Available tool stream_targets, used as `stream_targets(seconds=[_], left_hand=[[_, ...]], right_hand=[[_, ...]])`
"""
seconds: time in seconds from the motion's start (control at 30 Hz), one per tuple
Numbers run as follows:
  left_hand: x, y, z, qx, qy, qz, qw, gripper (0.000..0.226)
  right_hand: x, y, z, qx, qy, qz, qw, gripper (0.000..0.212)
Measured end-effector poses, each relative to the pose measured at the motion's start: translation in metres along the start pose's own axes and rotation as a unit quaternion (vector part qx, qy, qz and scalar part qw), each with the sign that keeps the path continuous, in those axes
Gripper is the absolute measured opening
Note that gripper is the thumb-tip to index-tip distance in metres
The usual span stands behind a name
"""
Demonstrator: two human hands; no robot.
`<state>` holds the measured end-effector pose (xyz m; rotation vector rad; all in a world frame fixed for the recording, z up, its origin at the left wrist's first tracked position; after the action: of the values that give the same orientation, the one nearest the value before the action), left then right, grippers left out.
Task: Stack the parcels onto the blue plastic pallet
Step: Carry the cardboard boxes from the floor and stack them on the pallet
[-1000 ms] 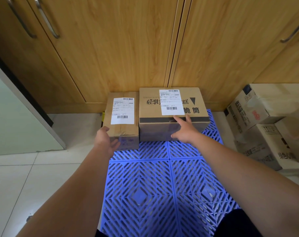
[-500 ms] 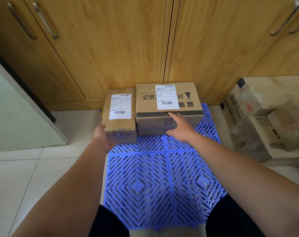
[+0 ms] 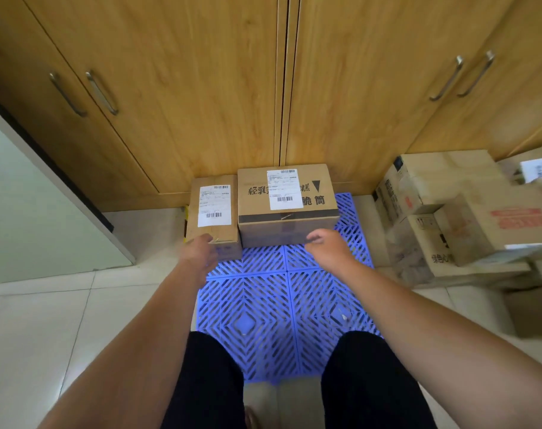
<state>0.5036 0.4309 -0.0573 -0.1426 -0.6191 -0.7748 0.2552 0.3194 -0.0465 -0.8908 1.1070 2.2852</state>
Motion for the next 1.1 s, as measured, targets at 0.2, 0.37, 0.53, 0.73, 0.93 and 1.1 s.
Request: stream_targets(seconds=[0.2, 0.37, 0.53, 0.73, 0.93, 1.1], left_hand=[[0.023, -0.02, 0.169, -0.035, 0.038, -0.036, 0.998, 0.017], [0.055, -0.035, 0.324, -0.087, 0.088, -0.057, 0.991, 0.02], [0.07, -0.07, 0.459, -0.091, 0.078, -0.14, 0.983, 0.019], [0.056, -0.151, 0.56, -0.153, 0.052, -0.21, 0.964, 0.019], [0.027, -0.225, 0.601, -0.176, 0.05, -0.26, 0.948, 0.011], [0.022, -0.287, 0.598, -0.192, 0.054, -0.275, 0.941, 0.011]], right_hand=[[-0.047, 0.067, 0.12, 0.029, -0.09, -0.053, 0.994, 0.011], [-0.092, 0.157, 0.237, 0.073, -0.16, -0.124, 0.977, 0.007], [-0.123, 0.261, 0.346, 0.125, -0.201, -0.223, 0.946, 0.009], [-0.091, 0.35, 0.427, 0.181, -0.219, -0.324, 0.903, 0.018], [-0.035, 0.401, 0.473, 0.252, -0.25, -0.415, 0.838, 0.013], [-0.001, 0.446, 0.468, 0.287, -0.267, -0.463, 0.795, 0.013]])
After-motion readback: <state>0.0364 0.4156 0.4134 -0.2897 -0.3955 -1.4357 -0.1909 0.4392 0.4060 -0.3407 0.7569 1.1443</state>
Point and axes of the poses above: each hand's wrist, its own z-axis away from the middle knuckle, its own y-axis out of the back of the hand, x = y × z, the point moved 1 cm from there along -z, towards the middle knuckle, and after that the axes turned 5 degrees about y, right-handed, at the moved point
